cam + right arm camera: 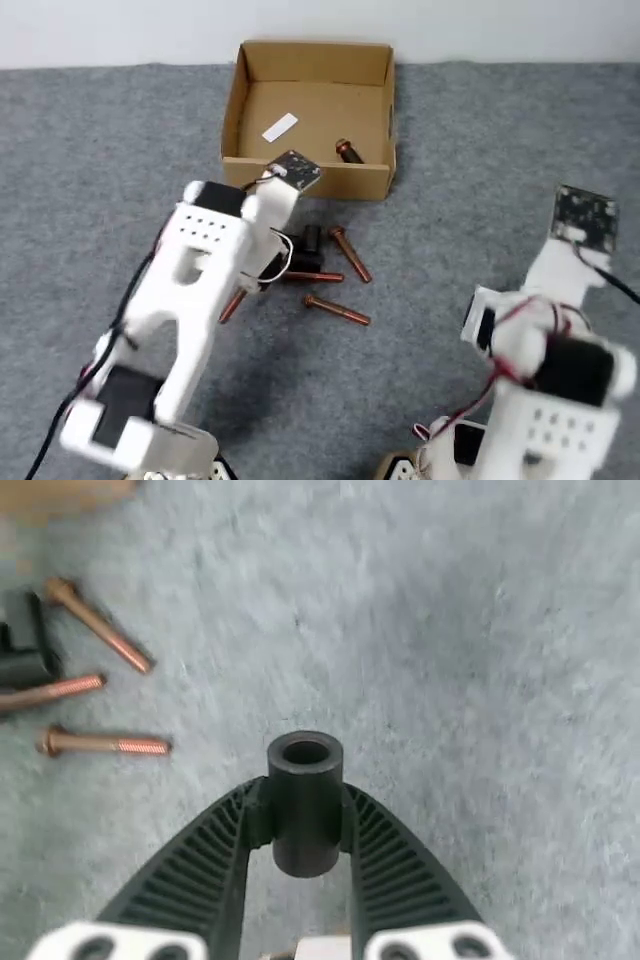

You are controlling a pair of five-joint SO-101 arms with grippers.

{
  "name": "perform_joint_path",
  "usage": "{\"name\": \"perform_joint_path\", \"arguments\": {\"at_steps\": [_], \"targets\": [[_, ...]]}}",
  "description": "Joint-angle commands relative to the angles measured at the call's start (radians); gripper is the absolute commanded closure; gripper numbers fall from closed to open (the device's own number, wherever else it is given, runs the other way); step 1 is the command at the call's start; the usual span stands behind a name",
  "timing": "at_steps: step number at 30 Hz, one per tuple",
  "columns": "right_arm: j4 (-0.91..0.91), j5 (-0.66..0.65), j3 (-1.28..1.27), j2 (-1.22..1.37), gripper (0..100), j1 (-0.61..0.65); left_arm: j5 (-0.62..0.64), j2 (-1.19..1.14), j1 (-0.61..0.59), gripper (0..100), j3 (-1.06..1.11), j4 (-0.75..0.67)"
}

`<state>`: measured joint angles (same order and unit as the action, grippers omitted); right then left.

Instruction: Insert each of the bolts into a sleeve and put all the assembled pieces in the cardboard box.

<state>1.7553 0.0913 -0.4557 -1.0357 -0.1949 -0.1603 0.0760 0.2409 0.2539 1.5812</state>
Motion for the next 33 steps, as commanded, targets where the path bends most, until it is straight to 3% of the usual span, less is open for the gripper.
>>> {"name": "perform_joint_path", "arguments": {"at_steps": [1, 5, 8, 18, 24, 27, 33], "targets": [[0.03, -0.012, 0.038, -0.113, 99.0, -0.005, 0.009, 0.189, -0.006, 100, -0.028, 0.129], [0.024, -0.005, -0.002, -0.171, 99.0, -0.005, 0.012, 0.358, -0.008, 100, -0.027, 0.138], [-0.036, -0.003, -0.066, -0.22, 99.0, -0.01, 0.121, 0.494, -0.008, 100, 0.024, 0.066], [-0.236, -0.002, -0.394, -0.503, 99.0, -0.005, 0.318, 0.968, -0.006, 100, 0.479, -0.192], [-0.292, -0.011, -0.586, -0.68, 99.1, 0.002, 0.348, 1.27, -0.006, 100, 0.688, -0.353], [-0.331, -0.011, -0.671, -0.757, 99.1, 0.068, 0.35, 1.399, -0.006, 100, 0.791, -0.422], [-0.466, -0.009, -0.752, -0.776, 99.0, 0.335, 0.344, 1.64, 0.0, 100, 0.911, -0.566]]}}
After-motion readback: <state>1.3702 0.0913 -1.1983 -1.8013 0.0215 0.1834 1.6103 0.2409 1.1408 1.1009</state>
